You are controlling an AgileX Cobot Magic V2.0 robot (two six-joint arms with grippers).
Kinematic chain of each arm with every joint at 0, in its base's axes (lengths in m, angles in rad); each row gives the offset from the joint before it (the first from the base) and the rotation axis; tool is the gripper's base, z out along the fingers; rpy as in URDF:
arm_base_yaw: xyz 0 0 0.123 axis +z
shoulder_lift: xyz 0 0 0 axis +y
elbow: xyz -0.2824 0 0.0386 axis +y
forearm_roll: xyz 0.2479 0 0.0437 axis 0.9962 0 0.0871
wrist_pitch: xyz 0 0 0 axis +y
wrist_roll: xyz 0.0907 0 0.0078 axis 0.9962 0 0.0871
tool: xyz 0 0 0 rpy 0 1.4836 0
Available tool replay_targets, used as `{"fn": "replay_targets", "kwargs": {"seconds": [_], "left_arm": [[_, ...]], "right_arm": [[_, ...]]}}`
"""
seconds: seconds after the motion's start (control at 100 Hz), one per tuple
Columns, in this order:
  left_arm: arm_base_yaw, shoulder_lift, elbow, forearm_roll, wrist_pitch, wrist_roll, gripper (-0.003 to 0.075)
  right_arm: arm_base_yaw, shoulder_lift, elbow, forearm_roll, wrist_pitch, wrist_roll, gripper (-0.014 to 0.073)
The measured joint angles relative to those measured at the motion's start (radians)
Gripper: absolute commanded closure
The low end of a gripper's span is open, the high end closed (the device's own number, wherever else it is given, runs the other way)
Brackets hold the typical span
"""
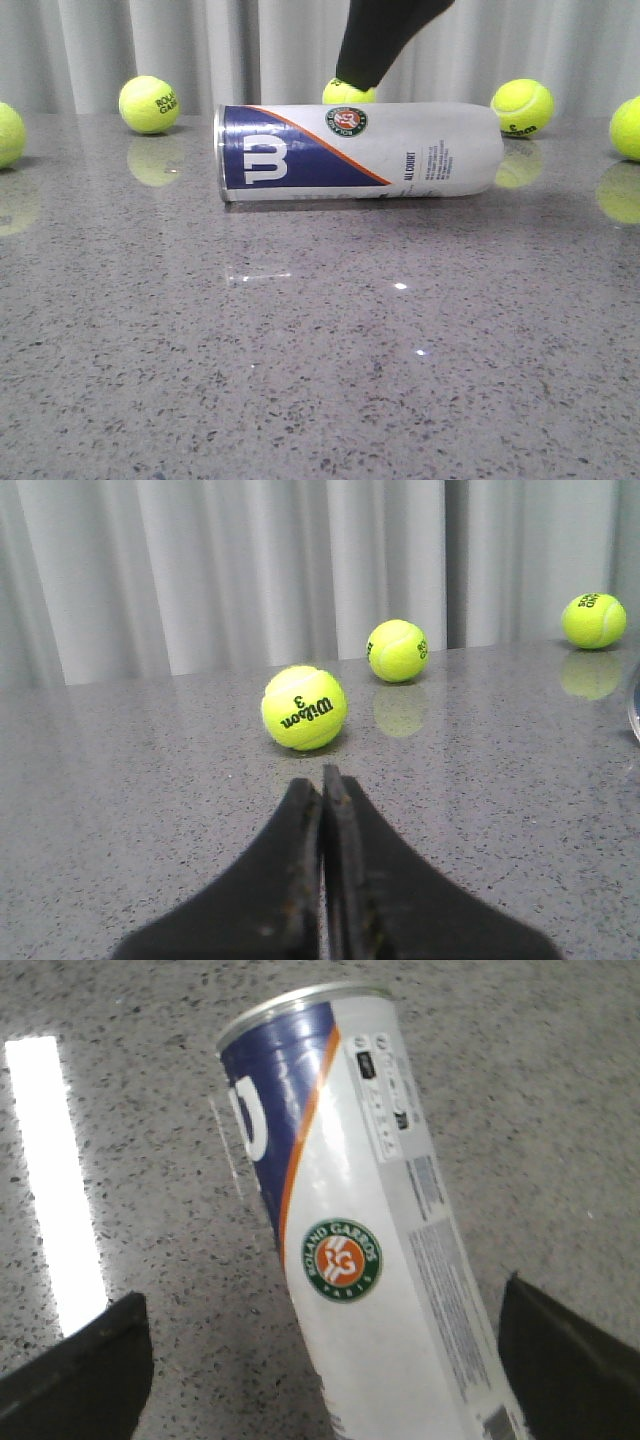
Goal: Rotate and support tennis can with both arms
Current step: 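Release the can and raise the right gripper away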
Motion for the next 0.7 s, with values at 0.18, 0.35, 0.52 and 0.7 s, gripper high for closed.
{"fn": "replay_targets", "kwargs": {"seconds": [0.18, 0.35, 0.52, 0.7], "left_arm": [[0.0, 0.0, 0.0, 0.0, 0.0, 0.0, 0.0741], [0.0, 0.0, 0.0, 0.0, 0.0, 0.0, 0.0741], [0.0, 0.0, 0.0, 0.0, 0.0, 0.0, 0.0741], [0.0, 0.0, 0.0, 0.0, 0.0, 0.0, 0.0741]], "right_arm": [[0.0, -0.048, 0.0, -0.145, 0.0, 0.269, -0.0061], [-0.014, -0.104, 0.0, -0.235, 0.002, 0.487, -0.0061], [-0.071, -0.171, 0.0, -0.245, 0.008, 0.568, -0.0061], [-0.147, -0.25, 0.013, -0.245, 0.02, 0.587, -0.0061]]}}
